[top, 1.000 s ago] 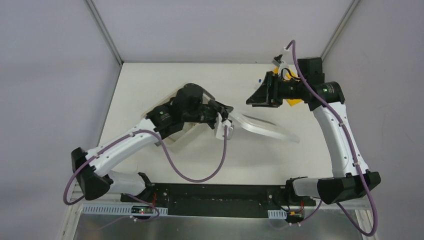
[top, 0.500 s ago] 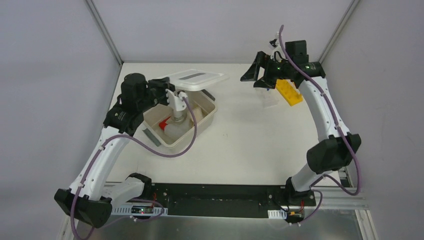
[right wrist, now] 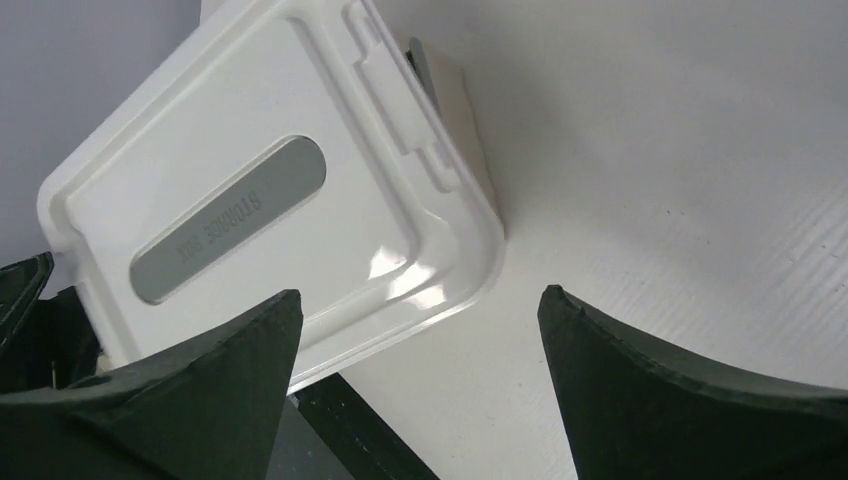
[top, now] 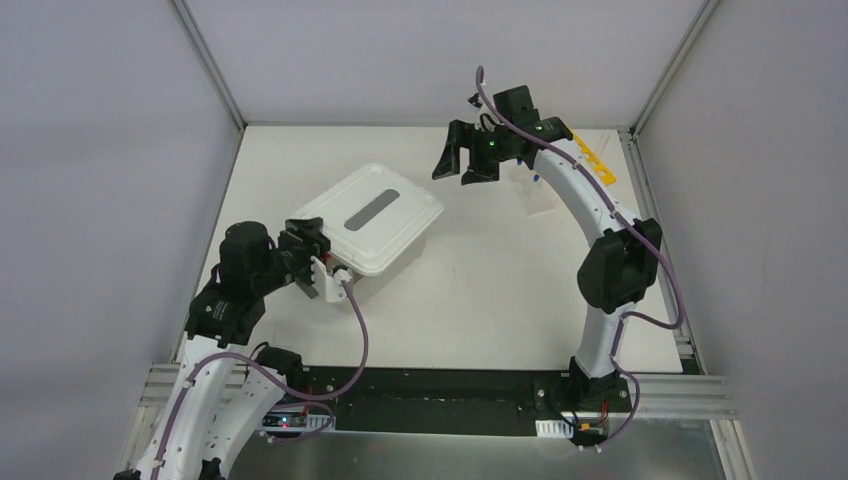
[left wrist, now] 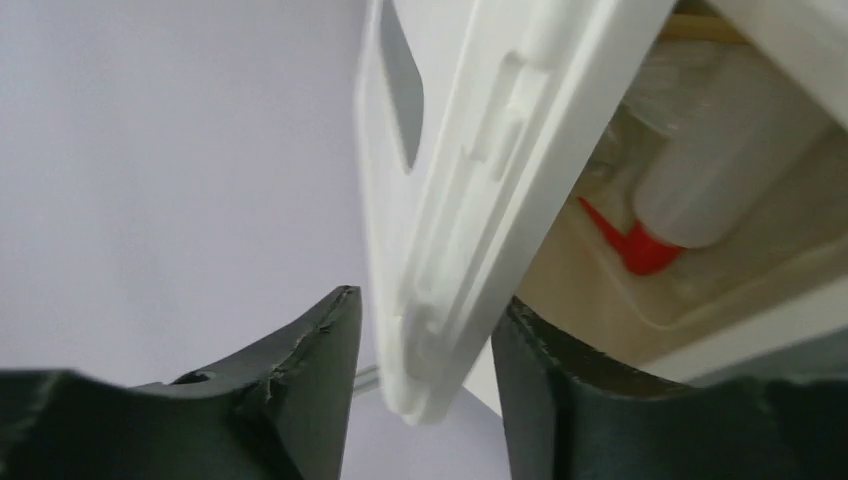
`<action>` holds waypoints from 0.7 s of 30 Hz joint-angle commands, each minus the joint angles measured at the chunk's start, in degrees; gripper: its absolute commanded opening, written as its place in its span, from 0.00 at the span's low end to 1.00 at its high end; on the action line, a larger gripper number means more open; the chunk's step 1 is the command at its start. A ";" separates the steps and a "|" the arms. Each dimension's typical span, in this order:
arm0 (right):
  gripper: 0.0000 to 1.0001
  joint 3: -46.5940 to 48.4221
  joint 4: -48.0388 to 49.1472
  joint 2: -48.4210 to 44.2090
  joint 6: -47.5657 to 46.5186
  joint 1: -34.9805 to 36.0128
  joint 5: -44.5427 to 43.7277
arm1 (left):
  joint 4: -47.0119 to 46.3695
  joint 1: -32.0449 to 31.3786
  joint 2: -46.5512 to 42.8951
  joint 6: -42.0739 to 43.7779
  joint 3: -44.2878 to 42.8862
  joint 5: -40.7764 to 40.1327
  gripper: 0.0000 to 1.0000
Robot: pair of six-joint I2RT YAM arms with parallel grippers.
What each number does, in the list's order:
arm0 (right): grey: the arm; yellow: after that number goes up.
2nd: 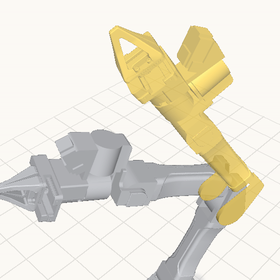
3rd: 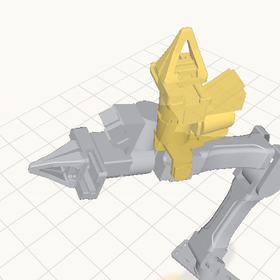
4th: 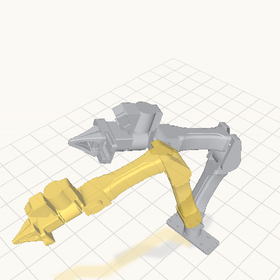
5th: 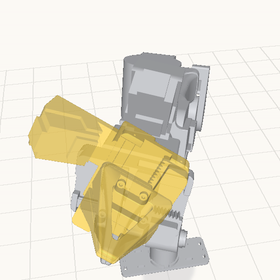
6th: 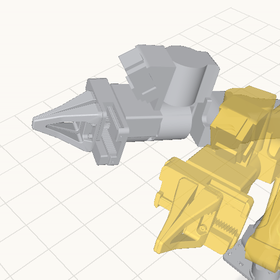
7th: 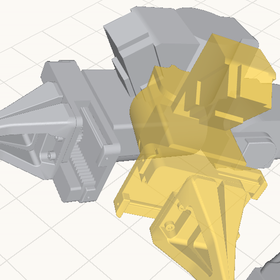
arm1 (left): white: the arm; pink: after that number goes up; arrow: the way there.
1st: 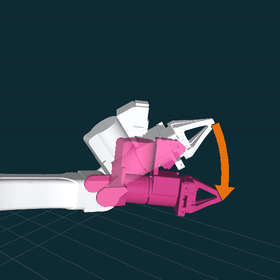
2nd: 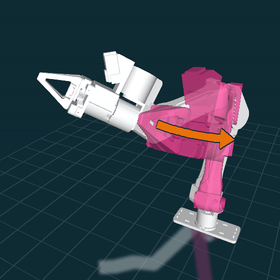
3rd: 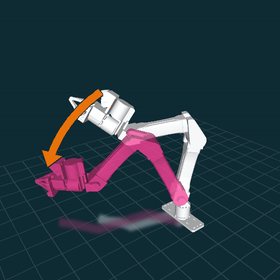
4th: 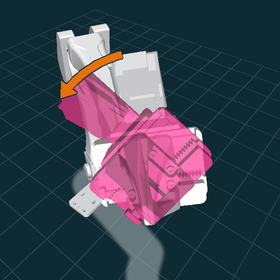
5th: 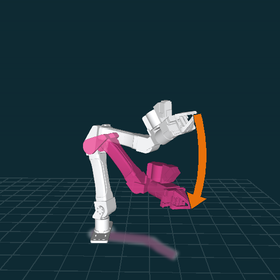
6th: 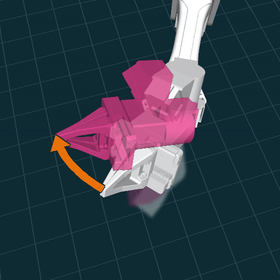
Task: Organize the chemistry lab equipment
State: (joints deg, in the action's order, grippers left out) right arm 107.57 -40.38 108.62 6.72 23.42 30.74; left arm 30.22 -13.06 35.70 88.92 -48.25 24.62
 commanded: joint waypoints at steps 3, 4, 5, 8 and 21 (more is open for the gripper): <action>0.91 4.40 1.30 4.05 -4.72 4.32 -1.82 | 14.18 0.12 -6.13 2.90 4.49 -1.38 0.62; 0.91 4.47 1.30 4.66 -5.53 4.99 -2.12 | 15.49 0.14 -6.86 2.89 4.78 -1.63 0.64; 0.91 4.49 1.25 5.18 -6.22 5.62 -2.45 | 16.89 0.14 -7.41 2.72 4.95 -1.75 0.69; 0.91 4.72 0.99 6.35 -9.02 6.97 -3.69 | 21.18 0.14 -9.09 2.19 4.37 -2.02 0.80; 0.85 7.42 -2.84 6.11 -7.07 10.11 -4.67 | 37.81 0.98 13.45 -67.38 -23.18 -20.47 0.78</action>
State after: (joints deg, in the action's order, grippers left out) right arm 114.21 -40.51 116.84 -1.76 31.73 26.96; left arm 63.33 -13.02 39.97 55.59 -63.46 12.67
